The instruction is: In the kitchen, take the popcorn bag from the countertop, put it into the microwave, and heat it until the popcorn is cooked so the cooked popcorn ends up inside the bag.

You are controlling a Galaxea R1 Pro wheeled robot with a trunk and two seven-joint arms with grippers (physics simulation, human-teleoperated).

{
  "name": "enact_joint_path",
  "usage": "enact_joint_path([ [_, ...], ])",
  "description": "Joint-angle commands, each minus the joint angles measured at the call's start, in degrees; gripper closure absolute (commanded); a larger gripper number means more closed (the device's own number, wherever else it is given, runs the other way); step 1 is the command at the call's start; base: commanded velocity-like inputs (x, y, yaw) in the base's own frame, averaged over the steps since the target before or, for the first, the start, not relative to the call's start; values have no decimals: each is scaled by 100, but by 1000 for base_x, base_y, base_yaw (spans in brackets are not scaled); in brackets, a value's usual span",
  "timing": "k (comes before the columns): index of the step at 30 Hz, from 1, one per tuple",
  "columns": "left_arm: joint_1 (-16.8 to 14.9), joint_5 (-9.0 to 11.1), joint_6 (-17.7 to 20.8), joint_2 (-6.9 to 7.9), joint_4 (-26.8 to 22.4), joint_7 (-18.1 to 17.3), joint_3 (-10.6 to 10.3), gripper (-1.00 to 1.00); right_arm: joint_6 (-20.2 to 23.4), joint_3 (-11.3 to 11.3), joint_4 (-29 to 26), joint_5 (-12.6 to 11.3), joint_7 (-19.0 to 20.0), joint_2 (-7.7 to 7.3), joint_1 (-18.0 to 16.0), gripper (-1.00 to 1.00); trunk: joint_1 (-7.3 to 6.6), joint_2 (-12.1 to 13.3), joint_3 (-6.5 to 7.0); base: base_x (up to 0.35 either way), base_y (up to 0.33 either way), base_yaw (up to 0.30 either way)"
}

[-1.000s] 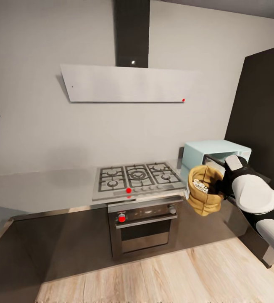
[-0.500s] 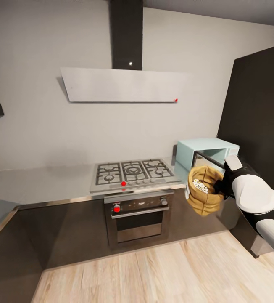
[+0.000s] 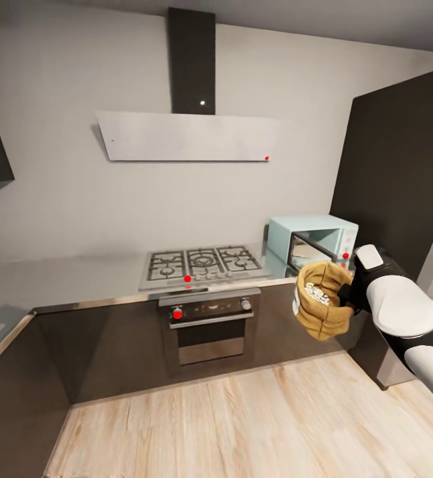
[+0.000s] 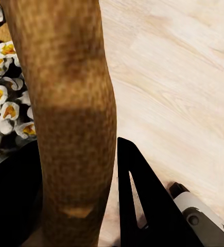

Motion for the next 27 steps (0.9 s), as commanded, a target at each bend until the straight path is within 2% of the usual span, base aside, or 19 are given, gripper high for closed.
enact_joint_path([
  [1, -4, 0, -4, -2, -2, 14, 23, -100, 18, -20, -3, -15, -32, 0, -8, 100, 0, -12, -13, -315, -123, 0],
  [6, -4, 0, -4, -2, -2, 14, 25, -100, 18, -21, -3, -8, -38, 0, -8, 100, 0, -12, -13, -243, -103, -88],
  [19, -4, 0, -4, 2, -2, 14, 23, -100, 18, -16, -3, -15, -40, 0, -8, 100, 0, -12, -13, -10, -6, -288],
  [27, -2, 0, -4, 6, -2, 15, 23, -100, 18, -13, -3, -15, -32, 0, -8, 100, 0, -12, -13, 189, -167, -217],
])
